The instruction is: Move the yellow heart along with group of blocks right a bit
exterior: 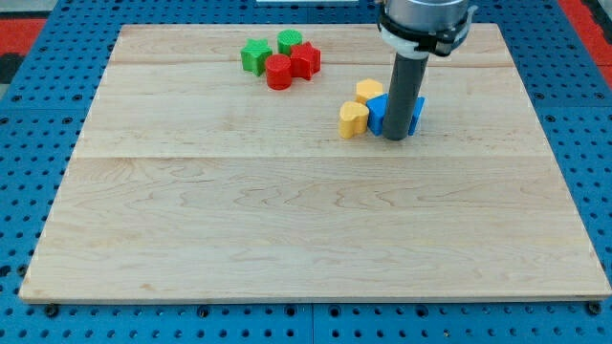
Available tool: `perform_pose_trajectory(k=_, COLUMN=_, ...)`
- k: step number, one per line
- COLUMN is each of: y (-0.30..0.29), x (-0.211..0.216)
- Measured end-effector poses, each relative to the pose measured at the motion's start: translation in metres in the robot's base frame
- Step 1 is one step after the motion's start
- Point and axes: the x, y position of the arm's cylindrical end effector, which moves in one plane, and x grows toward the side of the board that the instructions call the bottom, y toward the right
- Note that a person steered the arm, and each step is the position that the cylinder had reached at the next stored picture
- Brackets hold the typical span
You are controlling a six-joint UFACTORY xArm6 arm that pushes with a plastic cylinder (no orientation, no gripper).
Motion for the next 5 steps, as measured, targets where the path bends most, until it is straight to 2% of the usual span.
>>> perform_pose_trajectory(k=1, y=0.017, x=0.029)
perform_pose_trajectory(k=2, y=-0.005, x=0.051)
perform_pose_trajectory(k=3, y=-0.071, x=0.050)
perform_pose_trajectory(k=5, y=-0.075, x=0.000)
